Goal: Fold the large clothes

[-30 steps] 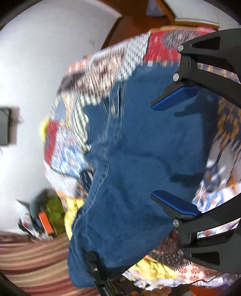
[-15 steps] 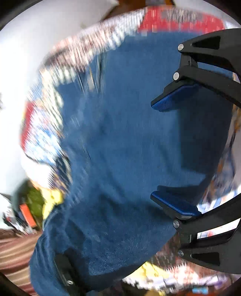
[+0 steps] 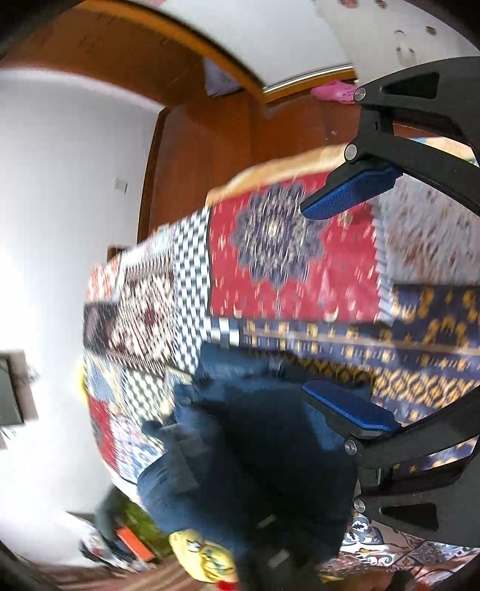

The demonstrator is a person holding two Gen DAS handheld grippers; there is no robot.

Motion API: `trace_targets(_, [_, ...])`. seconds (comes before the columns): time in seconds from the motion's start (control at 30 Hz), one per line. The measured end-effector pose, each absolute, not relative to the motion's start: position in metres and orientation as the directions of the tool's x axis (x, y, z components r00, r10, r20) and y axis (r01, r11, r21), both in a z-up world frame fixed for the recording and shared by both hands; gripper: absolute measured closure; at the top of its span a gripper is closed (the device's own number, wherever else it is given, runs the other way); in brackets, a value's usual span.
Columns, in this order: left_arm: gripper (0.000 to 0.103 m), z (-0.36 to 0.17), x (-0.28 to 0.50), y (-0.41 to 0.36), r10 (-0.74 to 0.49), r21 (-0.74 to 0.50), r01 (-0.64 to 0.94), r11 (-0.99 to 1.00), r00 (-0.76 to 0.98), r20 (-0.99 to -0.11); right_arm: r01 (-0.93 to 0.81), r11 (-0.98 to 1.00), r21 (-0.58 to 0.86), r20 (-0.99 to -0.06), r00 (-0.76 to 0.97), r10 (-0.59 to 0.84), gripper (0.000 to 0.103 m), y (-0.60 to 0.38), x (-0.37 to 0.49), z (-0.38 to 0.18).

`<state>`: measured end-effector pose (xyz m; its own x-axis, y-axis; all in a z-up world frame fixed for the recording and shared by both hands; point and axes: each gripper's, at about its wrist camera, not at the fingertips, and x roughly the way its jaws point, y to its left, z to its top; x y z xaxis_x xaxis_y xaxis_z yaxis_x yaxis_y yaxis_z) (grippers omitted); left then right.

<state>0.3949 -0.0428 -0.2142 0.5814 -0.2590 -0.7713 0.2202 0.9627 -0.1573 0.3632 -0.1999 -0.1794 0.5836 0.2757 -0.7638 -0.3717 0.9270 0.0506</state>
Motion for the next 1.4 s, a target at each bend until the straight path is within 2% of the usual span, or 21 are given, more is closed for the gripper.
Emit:
trace_targets(0.1, [0.081, -0.235, 0.39, -0.055, -0.281, -0.169, 0.251, 0.953, 0.526, -0.803, -0.352, 0.934, 0.062, -0.757, 0.594, 0.274, 0.016, -0.21, 0.361, -0.175])
trace_targets(0.17, [0.081, -0.238, 0.38, -0.061, -0.267, -0.126, 0.29, 0.949, 0.52, -0.812, -0.346, 0.936, 0.063, -0.751, 0.601, 0.273, 0.016, -0.213, 0.36, -0.174])
trace_targets(0.33, [0.081, -0.236, 0.368, -0.053, -0.271, -0.127, 0.295, 0.947, 0.521, -0.81, -0.367, 0.927, 0.081, -0.733, 0.608, 0.305, 0.016, -0.204, 0.354, -0.169])
trace_targets(0.47, [0.077, -0.223, 0.369, -0.055, -0.213, -0.058, 0.296, 0.953, 0.523, -0.825, -0.4, 0.914, 0.068, -0.702, 0.631, 0.328, 0.016, -0.19, 0.349, -0.157])
trace_targets(0.53, [0.07, -0.214, 0.362, -0.052, -0.216, -0.058, 0.301, 0.952, 0.522, -0.825, -0.413, 0.908, 0.066, -0.687, 0.642, 0.342, 0.016, -0.186, 0.344, -0.15])
trace_targets(0.6, [0.05, -0.203, 0.355, -0.043, -0.269, -0.119, 0.306, 0.945, 0.514, -0.815, -0.443, 0.894, 0.073, -0.665, 0.646, 0.374, 0.016, -0.179, 0.338, -0.141])
trace_targets(0.63, [0.046, -0.196, 0.349, -0.037, -0.3, -0.155, 0.302, 0.94, 0.521, -0.799, -0.454, 0.888, 0.074, -0.658, 0.647, 0.386, 0.016, -0.176, 0.337, -0.138])
trace_targets(0.67, [0.037, -0.187, 0.343, -0.026, -0.318, -0.184, 0.285, 0.941, 0.547, -0.775, -0.462, 0.884, 0.073, -0.651, 0.649, 0.393, 0.016, -0.174, 0.335, -0.136])
trace_targets(0.77, [0.016, -0.163, 0.327, 0.007, -0.262, -0.175, 0.199, 0.964, 0.635, -0.726, -0.493, 0.867, 0.071, -0.642, 0.642, 0.418, 0.016, -0.162, 0.335, -0.131])
trace_targets(0.8, [0.012, -0.156, 0.322, 0.023, -0.215, -0.152, 0.152, 0.977, 0.672, -0.709, -0.504, 0.861, 0.074, -0.644, 0.635, 0.427, 0.016, -0.156, 0.335, -0.132])
trace_targets(0.9, [0.009, -0.152, 0.321, 0.056, -0.068, -0.058, 0.039, 0.998, 0.708, -0.703, -0.535, 0.839, 0.101, -0.661, 0.594, 0.459, 0.016, -0.138, 0.341, -0.14])
trace_targets(1.0, [0.009, -0.162, 0.328, 0.087, 0.033, -0.007, -0.056, 0.998, 0.673, -0.739, -0.568, 0.813, 0.128, -0.685, 0.542, 0.487, 0.016, -0.115, 0.351, -0.153])
trace_targets(1.23, [0.009, -0.212, 0.345, 0.116, 0.026, -0.06, -0.13, 0.99, 0.575, -0.818, -0.567, 0.802, 0.187, -0.778, 0.412, 0.473, 0.016, -0.084, 0.39, -0.195])
trace_targets(1.4, [0.009, -0.235, 0.346, 0.103, 0.031, -0.035, -0.11, 0.993, 0.543, -0.839, -0.479, 0.863, 0.164, -0.8, 0.448, 0.4, 0.016, -0.11, 0.409, -0.207])
